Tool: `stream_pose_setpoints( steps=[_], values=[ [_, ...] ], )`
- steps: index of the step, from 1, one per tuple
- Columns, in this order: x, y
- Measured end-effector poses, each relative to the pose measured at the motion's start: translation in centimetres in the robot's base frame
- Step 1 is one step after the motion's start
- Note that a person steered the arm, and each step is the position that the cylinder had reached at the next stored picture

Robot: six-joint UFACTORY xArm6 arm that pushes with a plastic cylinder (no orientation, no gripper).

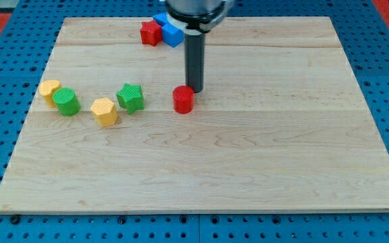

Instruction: Slide the yellow hexagon and the green star right and a bit up

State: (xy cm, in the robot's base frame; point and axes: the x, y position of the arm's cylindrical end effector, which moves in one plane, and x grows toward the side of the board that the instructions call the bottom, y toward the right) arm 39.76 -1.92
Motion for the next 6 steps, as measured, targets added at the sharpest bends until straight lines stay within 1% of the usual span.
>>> stream_pose_setpoints(
  steps=[1,2,3,4,5,6],
  values=[
    [5.4,3.4],
    [10.4,-4.6],
    [11.7,-16.0],
    [9.2,-18.4],
    [5.7,-15.1],
    [4.3,-9.8]
  ],
)
